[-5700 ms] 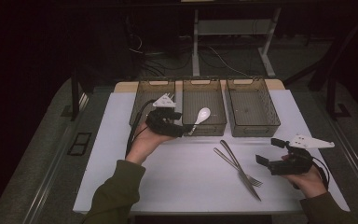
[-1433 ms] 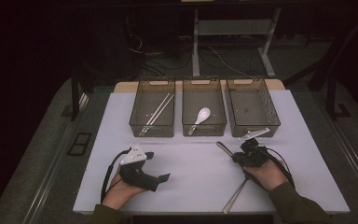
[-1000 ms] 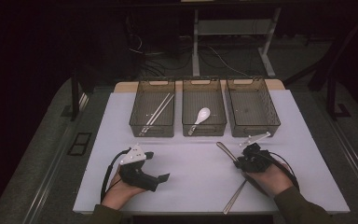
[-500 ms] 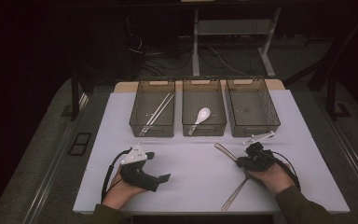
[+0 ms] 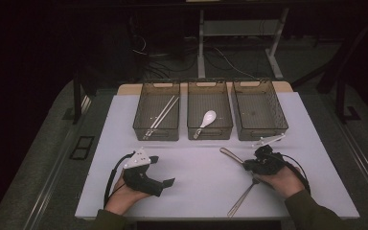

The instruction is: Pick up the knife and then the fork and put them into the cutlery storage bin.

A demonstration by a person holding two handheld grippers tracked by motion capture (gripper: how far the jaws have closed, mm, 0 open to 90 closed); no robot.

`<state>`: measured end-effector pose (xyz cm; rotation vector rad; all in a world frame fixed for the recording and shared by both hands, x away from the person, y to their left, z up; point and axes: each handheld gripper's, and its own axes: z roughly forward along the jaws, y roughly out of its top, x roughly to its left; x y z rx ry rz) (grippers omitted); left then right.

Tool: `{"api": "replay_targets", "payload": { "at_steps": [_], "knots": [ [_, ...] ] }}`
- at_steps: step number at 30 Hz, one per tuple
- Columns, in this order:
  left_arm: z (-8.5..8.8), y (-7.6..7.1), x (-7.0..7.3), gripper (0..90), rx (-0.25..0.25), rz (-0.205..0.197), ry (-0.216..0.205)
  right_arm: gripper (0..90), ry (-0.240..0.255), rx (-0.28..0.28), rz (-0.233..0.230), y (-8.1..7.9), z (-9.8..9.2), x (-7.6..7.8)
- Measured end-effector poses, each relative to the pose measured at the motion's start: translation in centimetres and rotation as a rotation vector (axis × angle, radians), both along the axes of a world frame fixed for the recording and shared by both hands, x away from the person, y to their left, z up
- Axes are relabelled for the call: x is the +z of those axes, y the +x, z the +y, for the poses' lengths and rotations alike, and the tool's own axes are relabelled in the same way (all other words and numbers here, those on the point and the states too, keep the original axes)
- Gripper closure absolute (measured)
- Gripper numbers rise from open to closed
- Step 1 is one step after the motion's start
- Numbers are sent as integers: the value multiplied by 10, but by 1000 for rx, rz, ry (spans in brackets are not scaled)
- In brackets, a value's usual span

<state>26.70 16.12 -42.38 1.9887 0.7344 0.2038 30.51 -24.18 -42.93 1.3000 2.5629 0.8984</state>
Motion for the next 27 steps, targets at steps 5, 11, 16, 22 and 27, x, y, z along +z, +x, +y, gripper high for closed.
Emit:
{"api": "replay_targets", "payload": {
  "at_steps": [5,11,16,22,27],
  "knots": [
    [0,0,0,0,0,1,0,822,37,1,5,0,-4,3],
    [0,0,0,0,-1,2,-2,822,11,10,-5,0,-2,4],
    [1,0,1,0,-2,3,-2,823,28,14,-9,-1,-3,7],
    [0,0,0,0,-4,5,-2,821,4,42,-5,-1,1,3],
    [0,0,0,0,-7,5,-1,819,-1,45,-12,-1,1,3]
  ]
}}
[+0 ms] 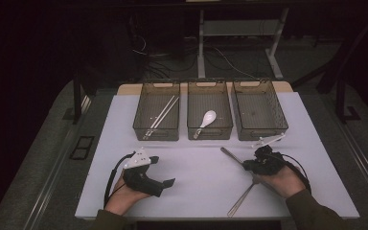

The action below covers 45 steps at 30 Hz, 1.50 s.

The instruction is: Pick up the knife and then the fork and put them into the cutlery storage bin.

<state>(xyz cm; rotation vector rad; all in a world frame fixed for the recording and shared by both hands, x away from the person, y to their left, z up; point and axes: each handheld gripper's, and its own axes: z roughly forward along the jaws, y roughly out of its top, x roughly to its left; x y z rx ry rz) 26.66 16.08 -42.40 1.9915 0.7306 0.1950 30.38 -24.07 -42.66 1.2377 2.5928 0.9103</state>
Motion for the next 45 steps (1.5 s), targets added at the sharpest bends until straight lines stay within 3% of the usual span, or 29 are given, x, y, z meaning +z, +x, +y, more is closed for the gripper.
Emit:
{"api": "replay_targets", "payload": {
  "at_steps": [10,16,30,37,45],
  "knots": [
    [1,0,0,0,1,3,-1,818,-16,21,-5,1,4,-2],
    [0,0,0,0,-1,1,-3,800,-36,4,9,5,3,-6],
    [0,0,0,0,-7,-1,0,818,-28,14,6,5,4,-6],
    [0,0,1,0,-8,-5,-3,825,11,15,-5,2,1,2],
    [1,0,1,0,-9,-5,-5,824,47,5,-41,3,-6,24]
  ]
}}
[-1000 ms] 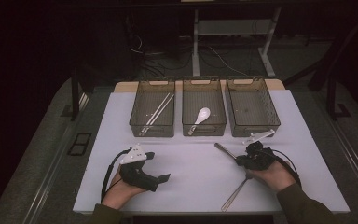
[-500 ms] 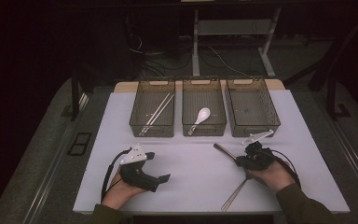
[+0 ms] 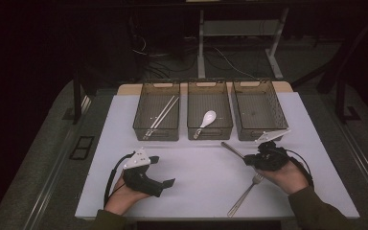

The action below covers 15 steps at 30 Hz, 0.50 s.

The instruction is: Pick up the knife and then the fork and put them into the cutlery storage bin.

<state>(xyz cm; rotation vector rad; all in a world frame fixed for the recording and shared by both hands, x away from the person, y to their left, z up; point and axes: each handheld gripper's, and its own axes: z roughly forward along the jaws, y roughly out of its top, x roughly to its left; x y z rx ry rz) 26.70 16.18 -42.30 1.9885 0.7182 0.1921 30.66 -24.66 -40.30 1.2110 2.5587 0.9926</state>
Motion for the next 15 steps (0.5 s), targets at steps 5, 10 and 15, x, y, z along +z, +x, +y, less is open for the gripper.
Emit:
{"api": "replay_targets", "payload": {
  "at_steps": [5,10,15],
  "knots": [
    [0,1,-1,0,6,3,2,824,32,6,-25,3,-6,16],
    [0,1,-1,0,15,3,4,824,53,-10,-57,9,-14,31],
    [-1,0,-2,0,5,9,15,824,53,-31,-81,21,-21,44]
  ]
}}
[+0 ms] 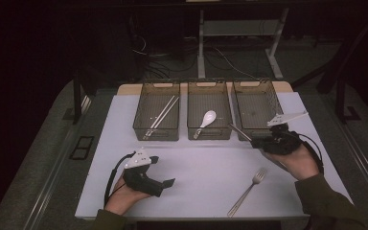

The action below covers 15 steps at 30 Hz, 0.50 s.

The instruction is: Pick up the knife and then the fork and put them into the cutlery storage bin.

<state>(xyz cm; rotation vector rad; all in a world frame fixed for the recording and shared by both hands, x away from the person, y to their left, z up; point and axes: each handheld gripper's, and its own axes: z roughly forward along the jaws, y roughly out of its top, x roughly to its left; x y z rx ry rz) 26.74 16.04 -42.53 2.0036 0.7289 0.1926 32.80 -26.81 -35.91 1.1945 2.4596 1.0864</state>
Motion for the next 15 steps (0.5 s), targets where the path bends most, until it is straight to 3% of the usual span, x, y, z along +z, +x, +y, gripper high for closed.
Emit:
{"api": "replay_targets", "payload": {
  "at_steps": [15],
  "knots": [
    [3,1,1,0,-4,-11,-15,824,-26,-115,-43,61,-14,32]
  ]
}}
